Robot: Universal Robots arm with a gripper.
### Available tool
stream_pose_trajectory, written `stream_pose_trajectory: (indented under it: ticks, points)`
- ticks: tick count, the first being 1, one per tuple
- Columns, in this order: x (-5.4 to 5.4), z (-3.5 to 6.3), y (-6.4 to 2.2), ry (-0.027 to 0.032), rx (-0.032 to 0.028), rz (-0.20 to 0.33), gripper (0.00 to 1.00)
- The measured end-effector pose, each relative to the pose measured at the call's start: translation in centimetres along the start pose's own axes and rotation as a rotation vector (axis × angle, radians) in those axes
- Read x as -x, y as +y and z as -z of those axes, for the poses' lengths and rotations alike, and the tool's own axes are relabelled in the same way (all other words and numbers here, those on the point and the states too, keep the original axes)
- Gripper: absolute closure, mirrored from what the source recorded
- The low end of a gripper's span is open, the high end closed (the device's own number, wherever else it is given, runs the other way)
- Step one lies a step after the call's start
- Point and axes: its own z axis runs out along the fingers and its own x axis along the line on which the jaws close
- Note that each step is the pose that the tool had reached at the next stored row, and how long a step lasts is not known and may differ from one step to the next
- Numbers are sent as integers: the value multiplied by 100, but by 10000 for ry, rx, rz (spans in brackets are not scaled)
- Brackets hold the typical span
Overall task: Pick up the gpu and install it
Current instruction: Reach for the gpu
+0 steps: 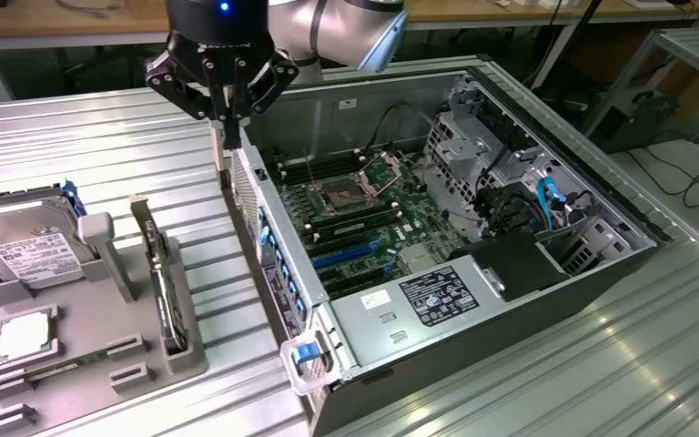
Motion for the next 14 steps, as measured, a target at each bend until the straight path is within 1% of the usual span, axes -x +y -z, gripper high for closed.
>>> stream_pose_trajectory:
  ticks: [3,5,8,9,10,12,14]
  points:
    - [-134,2,-10,4,0,-1,89]
    - [-195,4,-15,7,-1,0,89]
    - [-337,7,-28,7,0,-1,89]
    - [-367,8,-33,7,0,-1,89]
    - [-413,10,-44,8,-1,0,89]
    - [-469,12,-64,9,-1,0,89]
    - [-575,15,-95,12,1,71,89]
